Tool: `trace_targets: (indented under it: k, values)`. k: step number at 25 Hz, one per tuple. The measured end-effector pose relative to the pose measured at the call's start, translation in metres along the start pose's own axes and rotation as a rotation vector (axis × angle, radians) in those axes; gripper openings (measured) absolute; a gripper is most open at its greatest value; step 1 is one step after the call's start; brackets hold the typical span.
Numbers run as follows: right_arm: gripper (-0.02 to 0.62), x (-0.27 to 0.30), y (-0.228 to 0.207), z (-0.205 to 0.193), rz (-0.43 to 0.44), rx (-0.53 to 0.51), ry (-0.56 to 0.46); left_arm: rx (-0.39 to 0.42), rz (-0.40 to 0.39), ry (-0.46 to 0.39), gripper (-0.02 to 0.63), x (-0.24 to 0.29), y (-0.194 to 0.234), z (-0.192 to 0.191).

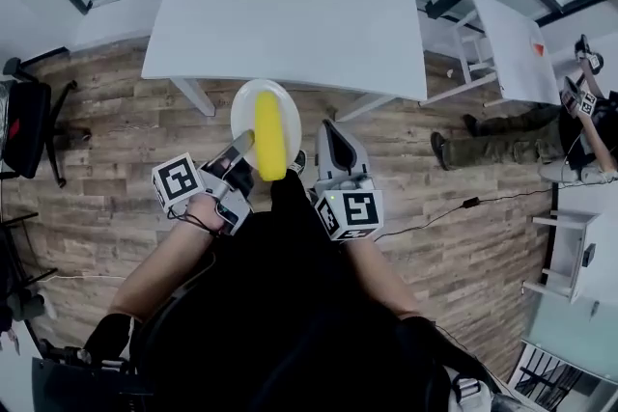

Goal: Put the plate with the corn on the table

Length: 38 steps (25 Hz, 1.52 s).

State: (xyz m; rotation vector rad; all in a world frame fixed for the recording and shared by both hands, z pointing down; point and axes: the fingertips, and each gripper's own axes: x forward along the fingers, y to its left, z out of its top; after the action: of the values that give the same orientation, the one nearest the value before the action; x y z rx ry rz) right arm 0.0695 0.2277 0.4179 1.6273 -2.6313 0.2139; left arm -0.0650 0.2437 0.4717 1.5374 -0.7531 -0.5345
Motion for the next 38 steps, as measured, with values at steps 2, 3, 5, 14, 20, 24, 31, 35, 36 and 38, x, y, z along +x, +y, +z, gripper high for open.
trace_targets:
  k: [2, 3, 5, 14, 20, 24, 31, 35, 36, 38]
  values:
    - [0.003, 0.027, -0.014, 0.002, 0.024, -0.012, -0.013, 0.016, -0.003, 0.002, 0.038, 0.023, -0.002, 0.015]
    - [0.003, 0.042, -0.022, 0.004, 0.036, -0.015, -0.018, 0.017, -0.009, 0.003, 0.038, 0.036, -0.004, 0.022]
    - [0.003, 0.069, -0.041, 0.013, 0.061, -0.016, -0.025, 0.019, -0.025, 0.003, 0.038, 0.063, -0.012, 0.035]
    - [0.003, 0.158, -0.105, 0.031, 0.124, -0.024, -0.008, -0.003, 0.005, -0.093, 0.038, 0.145, -0.020, 0.091]
    - [0.003, 0.202, -0.122, 0.031, 0.104, 0.014, -0.002, -0.015, 0.045, -0.103, 0.038, 0.167, -0.008, 0.131]
    - [0.003, 0.242, -0.127, 0.037, 0.069, 0.011, -0.009, -0.017, 0.050, -0.056, 0.038, 0.190, 0.003, 0.168]
    - [0.003, 0.300, -0.146, 0.043, -0.030, -0.006, 0.015, -0.038, 0.013, 0.049, 0.038, 0.243, 0.036, 0.233]
    - [0.003, 0.312, -0.158, 0.044, -0.101, -0.018, 0.014, -0.015, -0.012, 0.113, 0.038, 0.280, 0.076, 0.258]
    - [0.003, 0.312, -0.162, 0.043, -0.115, -0.018, 0.020, -0.015, -0.015, 0.126, 0.038, 0.290, 0.087, 0.261]
    - [0.003, 0.315, -0.169, 0.039, -0.132, -0.014, 0.038, -0.010, -0.009, 0.146, 0.038, 0.311, 0.107, 0.267]
